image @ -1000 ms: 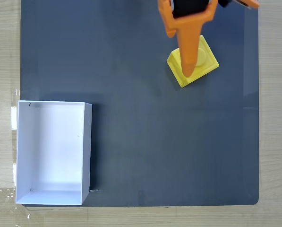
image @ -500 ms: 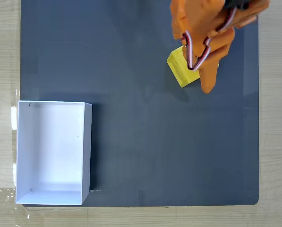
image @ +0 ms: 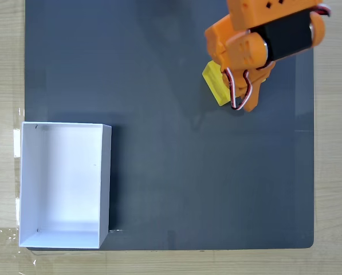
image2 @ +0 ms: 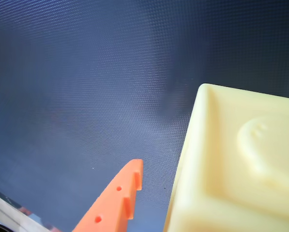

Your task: Grasp a yellow block and put it in the box

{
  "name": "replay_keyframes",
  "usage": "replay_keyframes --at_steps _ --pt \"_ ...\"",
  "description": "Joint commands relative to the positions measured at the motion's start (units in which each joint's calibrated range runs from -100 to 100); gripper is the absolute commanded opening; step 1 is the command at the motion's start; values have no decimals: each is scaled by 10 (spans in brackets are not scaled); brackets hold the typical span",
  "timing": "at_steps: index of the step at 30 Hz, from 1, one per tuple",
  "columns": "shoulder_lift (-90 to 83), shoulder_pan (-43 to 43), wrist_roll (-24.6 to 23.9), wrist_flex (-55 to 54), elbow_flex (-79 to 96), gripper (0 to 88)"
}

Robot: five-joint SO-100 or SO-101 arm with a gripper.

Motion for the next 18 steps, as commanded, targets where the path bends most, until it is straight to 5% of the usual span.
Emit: replay_keyframes --at_steps 1,11,18 --pt "-3 -1 0 -9 -15 485" --pt "-4 -1 3 -45 -15 207" --pt "-78 8 -1 -57 -55 200"
